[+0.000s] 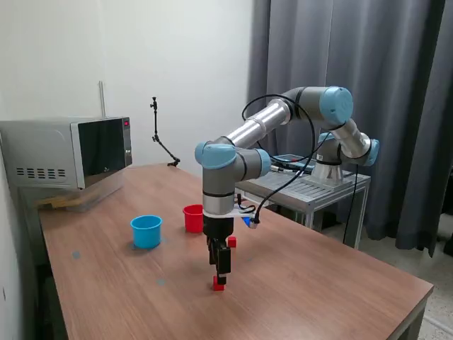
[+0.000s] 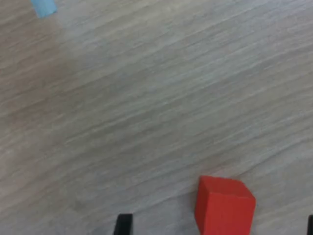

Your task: Place red objects in the red bin, and blue objects in the blue bin.

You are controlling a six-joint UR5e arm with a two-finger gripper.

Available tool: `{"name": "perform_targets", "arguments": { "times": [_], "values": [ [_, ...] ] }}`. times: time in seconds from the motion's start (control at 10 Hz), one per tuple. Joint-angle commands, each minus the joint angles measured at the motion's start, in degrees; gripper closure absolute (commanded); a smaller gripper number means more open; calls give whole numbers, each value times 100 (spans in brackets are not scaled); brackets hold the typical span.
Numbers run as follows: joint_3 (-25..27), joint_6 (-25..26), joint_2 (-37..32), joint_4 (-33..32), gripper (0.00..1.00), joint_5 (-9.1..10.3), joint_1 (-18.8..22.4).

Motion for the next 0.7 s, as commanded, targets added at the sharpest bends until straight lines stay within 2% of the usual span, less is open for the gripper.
{"name": "perform_targets", "arguments": {
  "times": [0.0, 0.6],
  "values": [
    [-54, 6, 27, -1, 0, -176, 44],
    [-54, 23, 115, -1, 0, -169, 62]
  ]
}}
